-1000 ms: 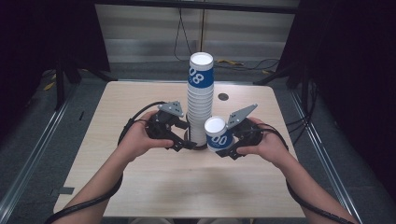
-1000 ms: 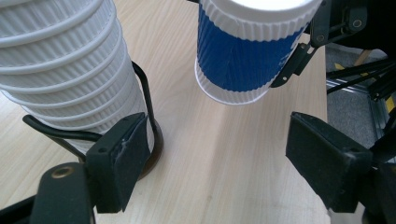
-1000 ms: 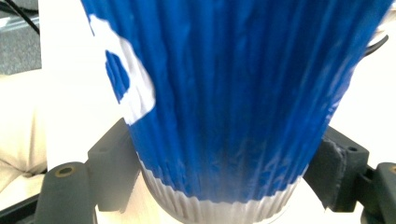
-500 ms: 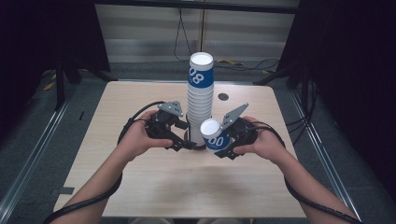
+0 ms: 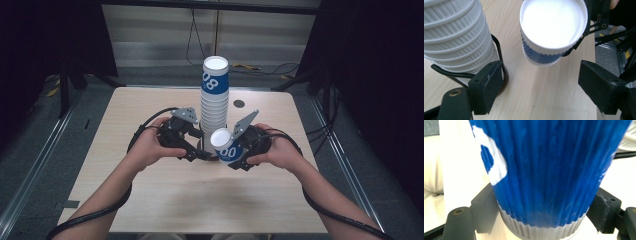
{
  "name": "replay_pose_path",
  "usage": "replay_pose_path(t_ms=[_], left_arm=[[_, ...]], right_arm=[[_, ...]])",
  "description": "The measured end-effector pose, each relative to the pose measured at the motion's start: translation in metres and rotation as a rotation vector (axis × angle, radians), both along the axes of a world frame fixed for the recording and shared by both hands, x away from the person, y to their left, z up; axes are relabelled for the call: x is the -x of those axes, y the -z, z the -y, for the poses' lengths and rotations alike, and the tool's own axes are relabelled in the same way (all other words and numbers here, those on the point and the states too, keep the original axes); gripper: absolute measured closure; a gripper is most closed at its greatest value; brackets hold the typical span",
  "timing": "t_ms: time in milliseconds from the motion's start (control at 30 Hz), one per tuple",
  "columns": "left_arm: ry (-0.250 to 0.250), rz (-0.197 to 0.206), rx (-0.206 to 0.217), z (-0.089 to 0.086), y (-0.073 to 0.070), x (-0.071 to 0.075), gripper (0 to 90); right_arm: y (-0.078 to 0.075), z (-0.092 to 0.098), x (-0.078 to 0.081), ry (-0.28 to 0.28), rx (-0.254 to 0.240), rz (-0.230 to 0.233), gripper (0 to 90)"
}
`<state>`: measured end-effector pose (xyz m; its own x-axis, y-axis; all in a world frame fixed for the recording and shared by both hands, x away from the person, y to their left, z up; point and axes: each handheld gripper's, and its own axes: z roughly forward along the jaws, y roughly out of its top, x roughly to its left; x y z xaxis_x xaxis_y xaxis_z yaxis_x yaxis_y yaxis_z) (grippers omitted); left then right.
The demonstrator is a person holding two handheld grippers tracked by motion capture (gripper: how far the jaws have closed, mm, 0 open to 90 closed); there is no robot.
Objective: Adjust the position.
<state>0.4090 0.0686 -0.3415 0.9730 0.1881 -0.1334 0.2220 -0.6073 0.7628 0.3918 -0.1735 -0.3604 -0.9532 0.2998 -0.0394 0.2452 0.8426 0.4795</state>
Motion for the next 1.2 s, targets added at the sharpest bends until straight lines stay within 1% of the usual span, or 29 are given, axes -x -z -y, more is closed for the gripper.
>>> replay_pose_path(t_ms=[100,167,233,267,333,367,400,467,500,533,567,600,633,667,700,767,833,900,967,1067,1100,1133,1167,1200], left_arm=[[-0.001,-0.002,0.005,0.002,-0.001,0.000,19.2],[0.010,0.000,0.003,0.003,-0.002,0.000,18.9],[0.012,-0.003,0.004,0.004,-0.001,0.000,18.9],[0.015,-0.003,0.003,0.005,-0.001,0.000,18.7],[0.016,-0.005,0.006,0.007,-0.001,0.000,18.1],[0.014,-0.006,0.002,0.007,-0.001,0.000,18.1],[0.014,-0.007,0.003,0.008,-0.001,0.000,18.1],[0.023,-0.006,0.002,0.010,-0.001,0.000,17.9],[0.023,-0.010,0.001,0.011,-0.001,0.000,17.8],[0.026,-0.004,0.000,0.012,-0.001,0.000,17.6],[0.022,-0.007,0.008,0.013,-0.002,0.000,17.5],[0.022,-0.013,0.006,0.014,-0.002,0.000,17.4],[0.029,-0.003,0.003,0.015,-0.003,0.000,17.3],[0.031,-0.004,0.004,0.016,-0.002,0.000,17.3],[0.033,-0.005,0.004,0.018,-0.002,-0.001,17.1],[0.031,-0.014,0.009,0.019,-0.002,0.000,17.0],[0.037,-0.005,-0.001,0.021,-0.001,-0.001,17.0],[0.035,-0.004,-0.007,0.022,-0.001,-0.001,17.0],[0.037,-0.003,-0.004,0.022,-0.001,-0.002,17.1],[0.038,-0.003,0.000,0.024,0.000,-0.002,17.2],[0.044,-0.004,0.000,0.024,0.001,-0.002,17.2],[0.055,-0.002,-0.005,0.025,0.001,-0.002,17.2],[0.055,-0.002,0.000,0.026,0.002,-0.002,17.5],[0.058,0.001,-0.003,0.026,0.002,-0.001,18.4]], right_arm=[[0.000,-0.002,0.000,-0.009,0.021,0.002,21.0],[0.000,-0.002,0.000,-0.006,0.028,-0.009,21.0],[-0.001,-0.003,0.000,-0.001,0.036,-0.009,21.0],[-0.001,-0.003,0.000,-0.011,0.042,-0.010,21.0],[0.000,-0.004,-0.001,-0.020,0.039,-0.004,21.0],[0.000,-0.005,0.001,-0.008,0.047,-0.015,21.0],[0.000,-0.006,0.000,-0.021,0.046,-0.008,21.0],[0.000,-0.008,0.001,-0.025,0.050,-0.012,21.0],[0.000,-0.009,0.000,-0.045,0.044,-0.003,21.0],[-0.001,-0.010,0.002,-0.025,0.054,-0.019,21.0],[0.000,-0.011,0.001,-0.042,0.055,-0.005,21.0],[-0.001,-0.012,0.002,-0.042,0.057,-0.012,21.0],[-0.001,-0.014,0.002,-0.045,0.056,-0.008,21.0],[-0.002,-0.014,0.003,-0.035,0.061,-0.015,21.0],[-0.001,-0.015,0.002,-0.055,0.054,-0.004,21.0],[-0.002,-0.017,0.002,-0.046,0.059,-0.006,21.0],[-0.001,-0.018,0.003,-0.045,0.064,-0.015,21.0],[-0.001,-0.018,0.002,-0.057,0.063,-0.005,21.0],[0.000,-0.019,0.001,-0.069,0.065,-0.001,21.0],[-0.001,-0.020,0.002,-0.059,0.074,-0.006,20.9],[0.000,-0.020,0.001,-0.075,0.068,0.004,20.9],[0.000,-0.020,0.002,-0.076,0.065,-0.006,20.9],[0.000,-0.021,0.002,-0.078,0.063,-0.008,20.9],[0.000,-0.021,0.003,-0.067,0.067,-0.014,20.8]])
